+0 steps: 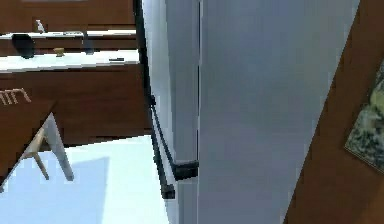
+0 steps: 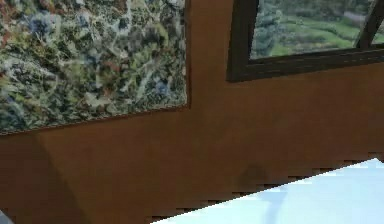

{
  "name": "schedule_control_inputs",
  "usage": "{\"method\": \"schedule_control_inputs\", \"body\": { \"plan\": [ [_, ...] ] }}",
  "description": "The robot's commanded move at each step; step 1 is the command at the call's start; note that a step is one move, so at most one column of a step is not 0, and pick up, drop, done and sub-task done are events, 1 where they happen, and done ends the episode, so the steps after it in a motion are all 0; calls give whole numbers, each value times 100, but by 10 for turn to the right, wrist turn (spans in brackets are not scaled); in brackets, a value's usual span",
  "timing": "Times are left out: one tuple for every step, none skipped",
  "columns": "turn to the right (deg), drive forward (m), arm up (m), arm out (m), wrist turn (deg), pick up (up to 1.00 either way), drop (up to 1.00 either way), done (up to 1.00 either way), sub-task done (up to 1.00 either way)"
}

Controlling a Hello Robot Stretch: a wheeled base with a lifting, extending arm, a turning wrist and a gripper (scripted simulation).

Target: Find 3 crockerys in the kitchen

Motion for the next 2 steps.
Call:
{"method": "schedule_control_inputs", "body": {
  "plan": [
    [-450, 0, 0, 0, 0, 0, 0, 0, 0],
    [-90, 0, 0, 0, 0, 0, 0, 0, 0]
  ]
}}
